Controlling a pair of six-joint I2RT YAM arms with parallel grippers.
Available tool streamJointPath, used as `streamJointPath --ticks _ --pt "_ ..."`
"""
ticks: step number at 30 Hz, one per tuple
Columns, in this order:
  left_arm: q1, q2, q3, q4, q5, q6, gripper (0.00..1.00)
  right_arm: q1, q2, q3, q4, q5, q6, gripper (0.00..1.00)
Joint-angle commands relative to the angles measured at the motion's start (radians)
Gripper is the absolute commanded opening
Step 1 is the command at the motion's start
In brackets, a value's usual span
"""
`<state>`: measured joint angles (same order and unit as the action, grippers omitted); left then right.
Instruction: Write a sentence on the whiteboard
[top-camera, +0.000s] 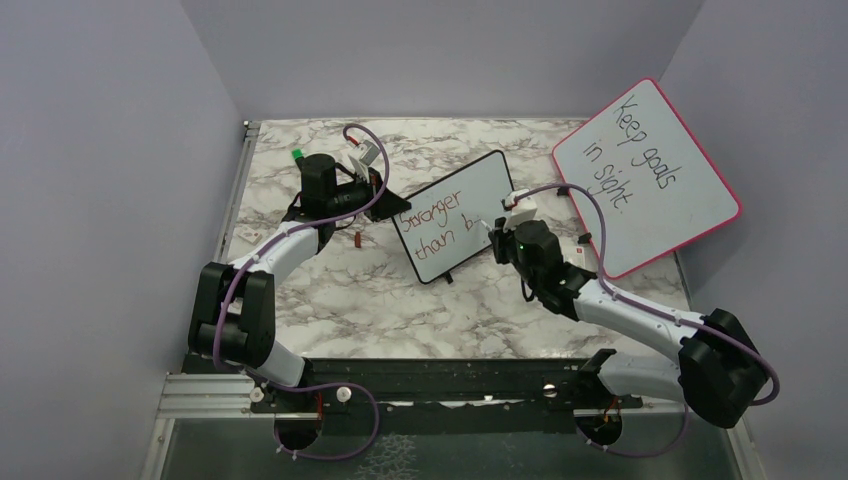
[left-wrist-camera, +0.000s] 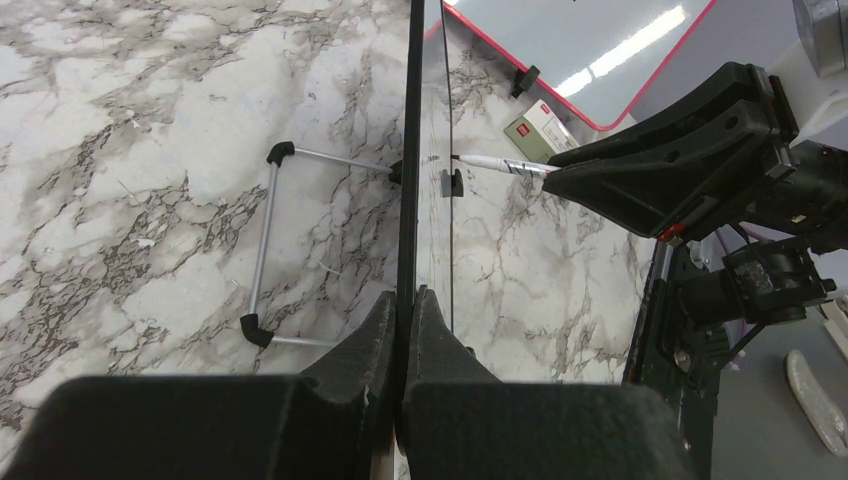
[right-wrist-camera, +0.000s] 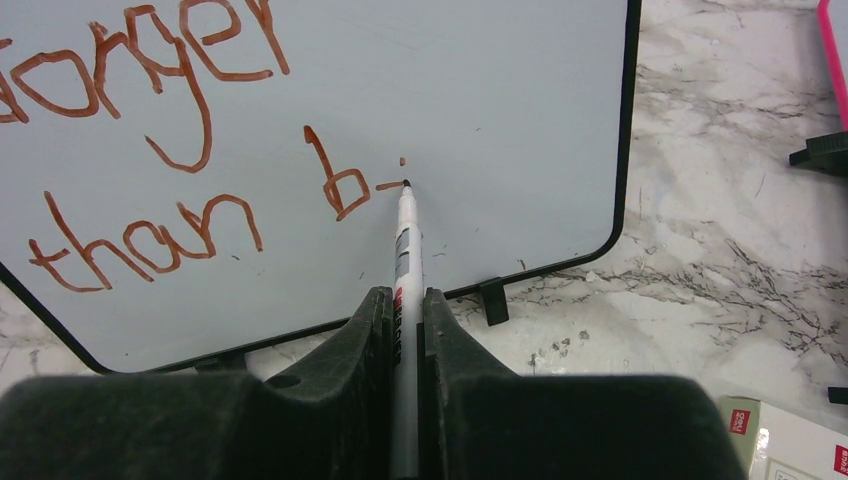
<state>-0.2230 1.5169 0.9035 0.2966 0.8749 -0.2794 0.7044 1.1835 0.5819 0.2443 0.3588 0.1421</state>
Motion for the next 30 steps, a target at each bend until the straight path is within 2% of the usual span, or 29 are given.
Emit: streamJointPath --ticks 1,17,30 --pt "-0.003 0.039 -0.022 -0.116 -0.06 0.068 0.0 -0.003 0.0 -0.008 -0.012 -0.016 0.016 0.01" --pt "-0.003 0.041 -0.023 -0.115 -0.057 0.069 0.0 -0.003 0.047 0.002 0.046 -0.013 0.01 0.01" --pt "-0.003 0.046 -0.018 -0.119 -0.055 0.073 0.0 -0.003 0.027 0.014 0.069 0.009 -0.008 0.01"
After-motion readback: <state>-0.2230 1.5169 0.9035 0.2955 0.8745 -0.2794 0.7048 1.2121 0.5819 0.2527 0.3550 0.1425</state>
